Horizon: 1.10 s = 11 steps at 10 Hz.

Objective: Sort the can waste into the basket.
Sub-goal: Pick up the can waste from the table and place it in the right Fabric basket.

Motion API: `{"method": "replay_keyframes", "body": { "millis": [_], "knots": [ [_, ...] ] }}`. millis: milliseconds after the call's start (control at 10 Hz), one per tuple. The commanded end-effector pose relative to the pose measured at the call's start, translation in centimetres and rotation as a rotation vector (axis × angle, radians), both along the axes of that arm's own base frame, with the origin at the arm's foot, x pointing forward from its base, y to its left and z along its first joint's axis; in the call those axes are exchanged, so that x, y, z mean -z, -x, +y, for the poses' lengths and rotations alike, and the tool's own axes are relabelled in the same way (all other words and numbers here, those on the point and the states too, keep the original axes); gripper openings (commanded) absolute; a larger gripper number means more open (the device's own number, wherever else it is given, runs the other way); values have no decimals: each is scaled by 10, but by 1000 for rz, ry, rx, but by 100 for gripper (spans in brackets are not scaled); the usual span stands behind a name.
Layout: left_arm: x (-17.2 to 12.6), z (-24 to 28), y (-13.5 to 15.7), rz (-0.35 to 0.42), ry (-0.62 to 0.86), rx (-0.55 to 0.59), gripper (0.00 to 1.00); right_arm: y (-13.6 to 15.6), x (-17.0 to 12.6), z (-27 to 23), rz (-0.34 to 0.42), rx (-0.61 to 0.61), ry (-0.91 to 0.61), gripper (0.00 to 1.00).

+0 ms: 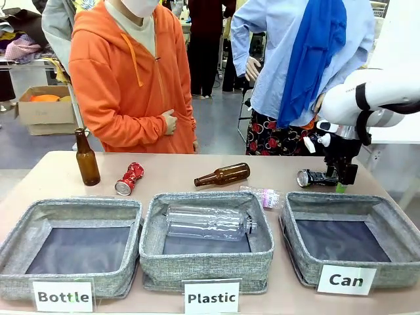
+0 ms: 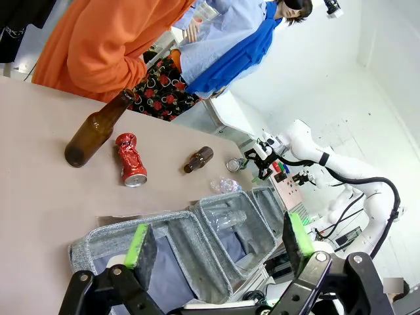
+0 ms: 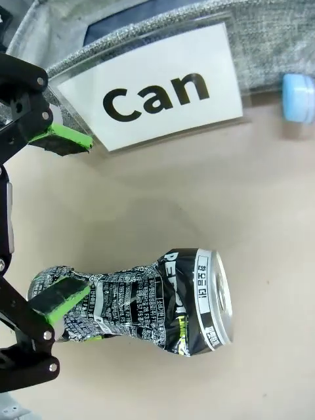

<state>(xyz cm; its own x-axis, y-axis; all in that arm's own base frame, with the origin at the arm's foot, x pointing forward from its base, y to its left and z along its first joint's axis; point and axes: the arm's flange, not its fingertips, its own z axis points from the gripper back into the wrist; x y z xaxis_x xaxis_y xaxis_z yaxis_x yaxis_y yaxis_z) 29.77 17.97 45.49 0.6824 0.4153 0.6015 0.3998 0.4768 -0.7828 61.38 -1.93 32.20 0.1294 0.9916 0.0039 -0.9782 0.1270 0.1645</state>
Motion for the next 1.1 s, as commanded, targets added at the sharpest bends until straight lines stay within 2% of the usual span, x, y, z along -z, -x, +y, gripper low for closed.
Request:
{"method": "replay_keyframes", "body": {
  "millis": [0,300,800,1000],
  "knots": [
    [0,-1,-2,-35,4,-3,100,-6,6,-1,-33,-49,17,100],
    [0,-1,-2,-35,4,-3,100,-6,13,5,-83,-87,3,100],
    [0,-1,-2,-35,4,-3,100,-6,12,6,-100,-89,-5,100],
    [0,-1,-2,-35,4,-3,100,3,1,5,-88,-102,-3,100]
  ]
}}
